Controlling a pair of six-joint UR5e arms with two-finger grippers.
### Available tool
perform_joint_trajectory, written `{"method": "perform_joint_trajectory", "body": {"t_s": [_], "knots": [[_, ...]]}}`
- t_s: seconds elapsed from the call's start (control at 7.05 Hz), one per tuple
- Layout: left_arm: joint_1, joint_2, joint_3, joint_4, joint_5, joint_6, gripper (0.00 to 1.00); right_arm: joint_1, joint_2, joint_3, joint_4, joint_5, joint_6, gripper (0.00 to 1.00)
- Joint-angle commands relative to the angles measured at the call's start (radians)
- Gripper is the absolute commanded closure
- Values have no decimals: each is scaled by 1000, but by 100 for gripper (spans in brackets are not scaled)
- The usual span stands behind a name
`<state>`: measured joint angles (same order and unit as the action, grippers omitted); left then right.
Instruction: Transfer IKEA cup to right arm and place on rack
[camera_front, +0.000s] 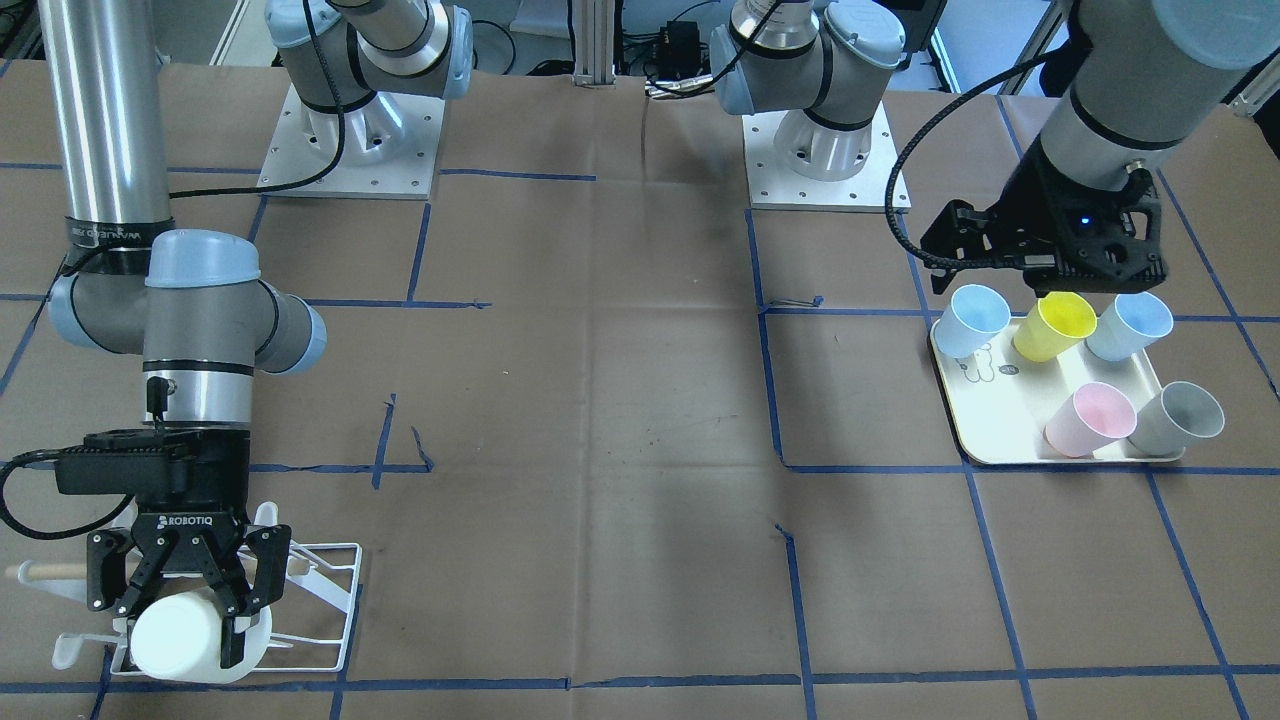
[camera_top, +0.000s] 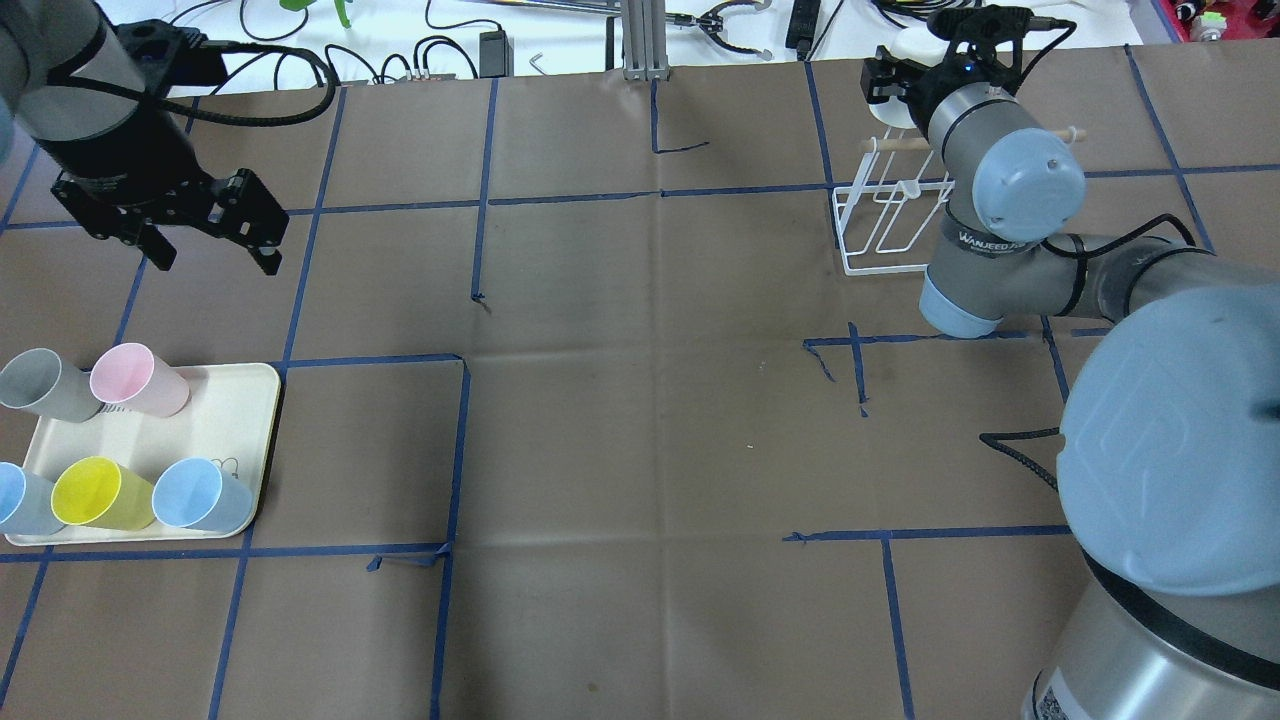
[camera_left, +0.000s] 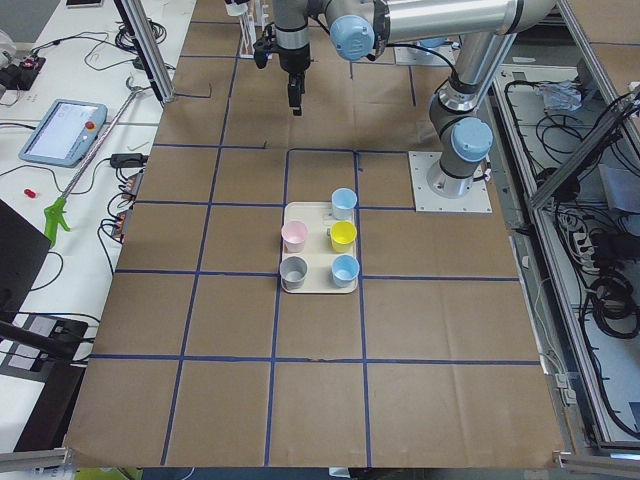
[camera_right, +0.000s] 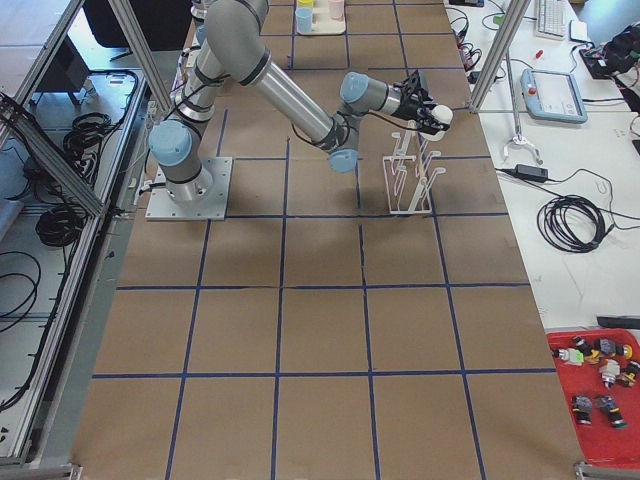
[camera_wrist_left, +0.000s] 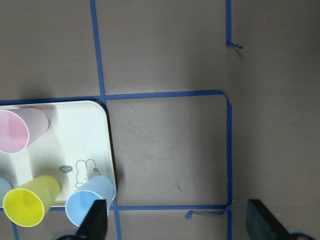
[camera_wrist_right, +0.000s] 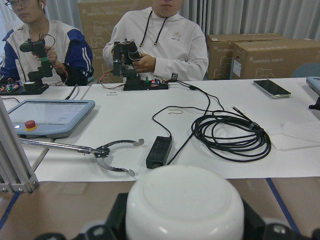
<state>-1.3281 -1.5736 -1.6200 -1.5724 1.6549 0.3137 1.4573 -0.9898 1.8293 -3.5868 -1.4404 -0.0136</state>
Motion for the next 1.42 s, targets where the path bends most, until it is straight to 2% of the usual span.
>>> {"method": "perform_joint_trajectory", "body": {"t_s": [0.0, 0.14, 0.28, 0.43, 0.57, 0.85, 1.28], "knots": [[128, 73, -110, 34, 3, 151, 3, 0, 20, 1, -16, 0, 3, 71], [186, 108, -180, 81, 3, 232, 3, 0, 19, -4, -17, 0, 4, 21], [258, 144, -252, 104, -4, 281, 3, 0, 19, -4, -13, -2, 4, 1], [306, 176, -318, 142, -6, 315, 3, 0, 17, -4, -12, -3, 1, 0], [306, 193, -361, 196, -6, 315, 3, 0, 17, -4, -12, -3, 1, 0], [305, 182, -400, 216, -51, 314, 3, 1, 11, -7, -7, -3, 4, 0], [305, 165, -553, 409, -58, 315, 3, 12, -67, 5, -1, -2, 17, 0]]}}
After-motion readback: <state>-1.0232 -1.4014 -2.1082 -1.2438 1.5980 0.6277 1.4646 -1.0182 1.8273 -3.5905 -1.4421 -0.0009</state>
